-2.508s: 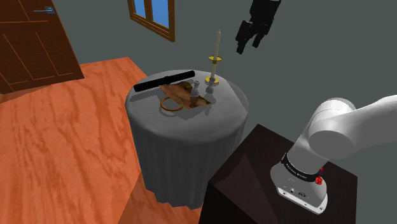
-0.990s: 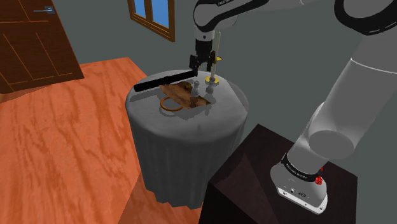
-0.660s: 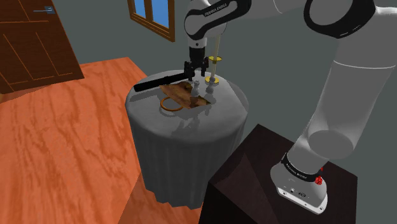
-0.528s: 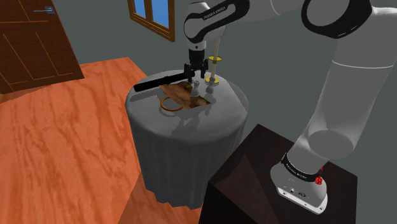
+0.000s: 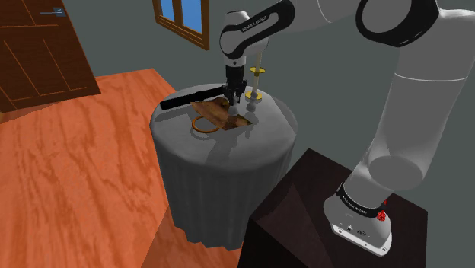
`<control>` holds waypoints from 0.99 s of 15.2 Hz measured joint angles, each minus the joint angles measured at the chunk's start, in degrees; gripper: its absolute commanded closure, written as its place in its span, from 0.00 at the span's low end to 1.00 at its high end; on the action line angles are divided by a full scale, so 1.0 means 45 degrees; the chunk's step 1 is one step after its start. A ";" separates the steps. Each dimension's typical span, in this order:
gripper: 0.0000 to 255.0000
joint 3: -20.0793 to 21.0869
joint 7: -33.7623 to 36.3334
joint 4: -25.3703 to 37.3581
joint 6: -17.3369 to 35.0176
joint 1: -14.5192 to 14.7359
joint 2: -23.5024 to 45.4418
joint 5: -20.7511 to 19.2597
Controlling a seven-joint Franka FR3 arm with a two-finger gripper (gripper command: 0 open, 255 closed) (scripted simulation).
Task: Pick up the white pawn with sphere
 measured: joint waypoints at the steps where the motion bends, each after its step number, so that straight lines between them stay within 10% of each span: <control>1: 1.00 0.0001 -0.0002 0.0001 0.0004 0.0000 0.0003 0.0001; 15: 1.00 -0.0002 0.0068 0.0706 -0.1099 0.0023 -0.0401 -0.0047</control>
